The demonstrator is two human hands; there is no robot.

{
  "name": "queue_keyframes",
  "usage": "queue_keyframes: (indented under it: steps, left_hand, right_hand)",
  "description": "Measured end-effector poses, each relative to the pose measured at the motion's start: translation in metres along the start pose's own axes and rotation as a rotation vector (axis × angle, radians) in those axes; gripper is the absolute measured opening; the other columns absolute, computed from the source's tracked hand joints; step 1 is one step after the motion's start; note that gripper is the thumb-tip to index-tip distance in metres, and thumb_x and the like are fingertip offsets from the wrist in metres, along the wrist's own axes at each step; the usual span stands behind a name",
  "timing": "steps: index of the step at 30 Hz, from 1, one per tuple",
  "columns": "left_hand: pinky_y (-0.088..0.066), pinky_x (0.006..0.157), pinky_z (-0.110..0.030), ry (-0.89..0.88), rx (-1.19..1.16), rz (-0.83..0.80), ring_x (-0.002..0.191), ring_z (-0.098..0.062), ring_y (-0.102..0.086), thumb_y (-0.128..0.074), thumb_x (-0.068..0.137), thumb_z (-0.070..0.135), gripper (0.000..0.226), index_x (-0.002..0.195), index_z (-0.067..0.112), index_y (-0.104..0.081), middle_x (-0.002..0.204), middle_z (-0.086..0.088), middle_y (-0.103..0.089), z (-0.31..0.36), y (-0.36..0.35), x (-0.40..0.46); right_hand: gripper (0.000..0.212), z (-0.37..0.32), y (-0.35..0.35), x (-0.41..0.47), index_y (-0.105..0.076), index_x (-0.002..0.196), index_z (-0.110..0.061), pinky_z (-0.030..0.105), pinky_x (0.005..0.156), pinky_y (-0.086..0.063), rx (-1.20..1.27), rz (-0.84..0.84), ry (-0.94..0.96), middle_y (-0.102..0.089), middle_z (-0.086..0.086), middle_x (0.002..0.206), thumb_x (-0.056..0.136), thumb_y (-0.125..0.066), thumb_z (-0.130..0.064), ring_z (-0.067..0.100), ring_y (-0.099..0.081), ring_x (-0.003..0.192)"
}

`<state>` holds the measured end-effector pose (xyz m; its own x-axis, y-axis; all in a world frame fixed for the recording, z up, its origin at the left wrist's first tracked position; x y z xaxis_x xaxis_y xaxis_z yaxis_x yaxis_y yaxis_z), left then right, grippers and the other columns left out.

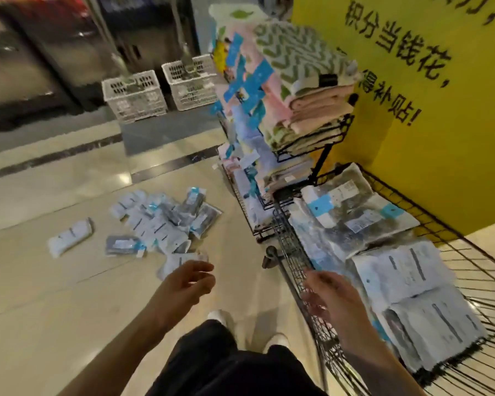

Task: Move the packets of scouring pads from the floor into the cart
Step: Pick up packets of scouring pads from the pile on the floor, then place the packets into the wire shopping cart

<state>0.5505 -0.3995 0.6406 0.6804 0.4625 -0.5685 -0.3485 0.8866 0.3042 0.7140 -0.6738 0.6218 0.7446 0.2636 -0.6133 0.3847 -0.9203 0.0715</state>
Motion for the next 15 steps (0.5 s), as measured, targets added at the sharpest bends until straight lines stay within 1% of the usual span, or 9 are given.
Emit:
queue_keyframes:
  steps: [3, 4, 6, 8, 11, 15]
  left_hand:
    - [-0.057, 0.091, -0.037, 0.042, -0.048, 0.112, 0.106, -0.015, -0.071, -0.065, 0.102, 0.027, 0.022, 0.122, 0.033, -0.067, 0.117, 0.006, -0.075, -0.039, 0.049, -0.028]
    - [-0.057, 0.09, -0.037, 0.049, -0.068, 0.142, 0.105, -0.015, -0.071, -0.065, 0.102, 0.027, 0.021, 0.122, 0.033, -0.067, 0.117, 0.004, -0.075, -0.05, 0.063, -0.037]
    - [-0.056, 0.086, -0.034, 0.056, -0.12, 0.195, 0.105, -0.016, -0.071, -0.065, 0.102, 0.026, 0.02, 0.12, 0.033, -0.068, 0.117, 0.003, -0.075, -0.074, 0.093, -0.052]
    - [-0.054, 0.084, -0.032, 0.068, -0.172, 0.241, 0.104, -0.015, -0.072, -0.064, 0.102, 0.026, 0.019, 0.119, 0.034, -0.068, 0.117, 0.004, -0.075, -0.1, 0.121, -0.069]
    - [-0.056, 0.087, -0.033, 0.085, -0.22, 0.298, 0.103, -0.012, -0.073, -0.064, 0.102, 0.029, 0.02, 0.121, 0.034, -0.067, 0.116, 0.004, -0.075, -0.142, 0.164, -0.098]
    - [-0.057, 0.089, -0.034, 0.144, -0.274, 0.358, 0.101, -0.009, -0.073, -0.065, 0.101, 0.031, 0.02, 0.121, 0.036, -0.068, 0.115, 0.006, -0.076, -0.215, 0.232, -0.144]
  right_hand:
    - [0.012, 0.006, -0.042, -0.006, -0.076, 0.106, -0.016, 0.048, 0.088, -0.058, -0.055, -0.062, 0.012, -0.08, 0.012, 0.106, 0.097, -0.074, -0.024, 0.031, -0.077, 0.095]
    - [0.01, 0.008, -0.059, -0.009, -0.076, 0.104, -0.019, 0.046, 0.085, -0.058, -0.072, -0.095, 0.019, -0.08, 0.011, 0.106, 0.097, -0.075, -0.025, 0.029, -0.077, 0.094]
    - [0.011, 0.01, -0.099, -0.016, -0.076, 0.105, -0.023, 0.045, 0.086, -0.059, -0.13, -0.169, 0.04, -0.08, 0.007, 0.106, 0.096, -0.076, -0.028, 0.027, -0.078, 0.095]
    - [0.014, 0.012, -0.143, -0.027, -0.076, 0.109, -0.023, 0.046, 0.09, -0.06, -0.197, -0.227, 0.06, -0.08, 0.004, 0.105, 0.096, -0.075, -0.029, 0.025, -0.078, 0.096]
    - [0.015, 0.025, -0.213, -0.049, -0.075, 0.109, -0.021, 0.046, 0.092, -0.06, -0.272, -0.313, 0.062, -0.079, 0.005, 0.106, 0.097, -0.074, -0.03, 0.026, -0.078, 0.098]
    - [0.015, 0.054, -0.303, -0.08, -0.075, 0.109, -0.018, 0.041, 0.084, -0.058, -0.302, -0.366, 0.022, -0.079, 0.007, 0.106, 0.098, -0.073, -0.028, 0.028, -0.077, 0.099]
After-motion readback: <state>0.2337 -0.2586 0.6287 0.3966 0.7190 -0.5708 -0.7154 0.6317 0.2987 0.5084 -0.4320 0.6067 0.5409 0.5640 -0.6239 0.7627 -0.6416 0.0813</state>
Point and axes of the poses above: each hand's wrist, its own x-axis towards the middle knuckle, its own y-axis out of the back of the hand, z = x × y, the point moved 9 cm from there along x, towards the middle knuckle
